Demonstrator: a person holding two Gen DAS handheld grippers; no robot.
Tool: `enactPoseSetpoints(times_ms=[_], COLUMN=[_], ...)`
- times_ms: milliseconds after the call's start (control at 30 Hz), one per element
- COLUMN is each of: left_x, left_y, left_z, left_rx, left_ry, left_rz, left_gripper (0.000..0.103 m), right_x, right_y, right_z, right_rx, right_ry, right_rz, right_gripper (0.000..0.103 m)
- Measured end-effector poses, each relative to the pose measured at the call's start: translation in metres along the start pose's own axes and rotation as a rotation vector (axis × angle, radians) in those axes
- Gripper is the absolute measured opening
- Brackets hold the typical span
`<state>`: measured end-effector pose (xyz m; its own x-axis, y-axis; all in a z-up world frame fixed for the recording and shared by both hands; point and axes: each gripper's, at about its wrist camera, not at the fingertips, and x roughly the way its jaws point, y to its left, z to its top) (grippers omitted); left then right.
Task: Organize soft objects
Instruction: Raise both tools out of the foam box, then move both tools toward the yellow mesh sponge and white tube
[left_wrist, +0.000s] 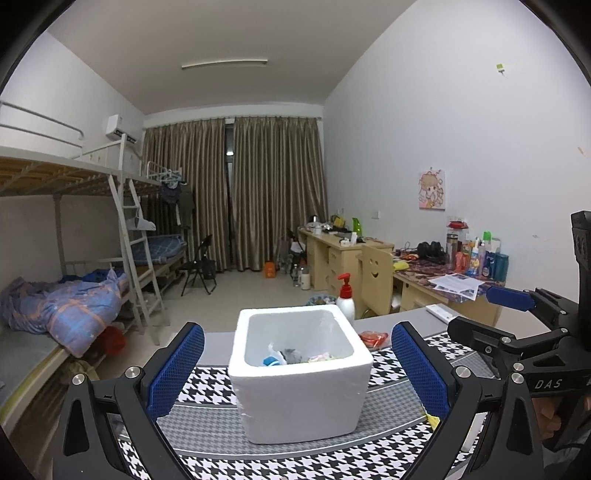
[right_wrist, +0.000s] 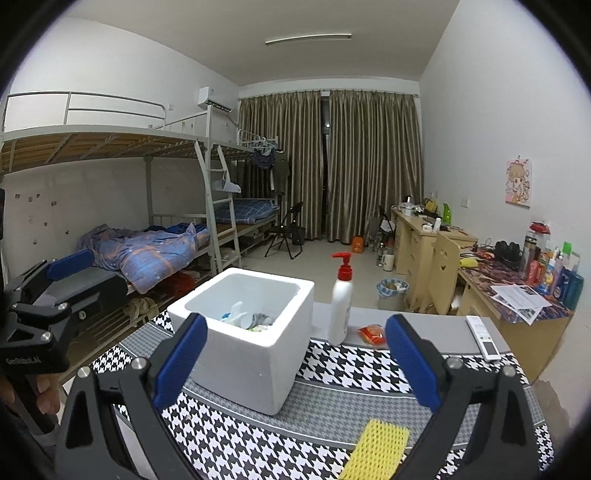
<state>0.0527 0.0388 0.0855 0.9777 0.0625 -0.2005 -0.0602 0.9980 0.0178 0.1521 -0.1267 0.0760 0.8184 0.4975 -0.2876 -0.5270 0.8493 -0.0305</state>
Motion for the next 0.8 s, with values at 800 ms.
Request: enactPoseSetpoints(times_ms=[800], left_x=[0.011], left_y=[-0.031], left_z=[-0.026], left_rx=[-0.008], left_ry=[0.048], left_rz=[-0.129], left_gripper=[0.102], right_x=[-0.026], right_y=[-0.026], right_z=[-0.03], right_rx=[0.059], right_ry=[0.003], right_rz=[-0.097], right_gripper=[0.099])
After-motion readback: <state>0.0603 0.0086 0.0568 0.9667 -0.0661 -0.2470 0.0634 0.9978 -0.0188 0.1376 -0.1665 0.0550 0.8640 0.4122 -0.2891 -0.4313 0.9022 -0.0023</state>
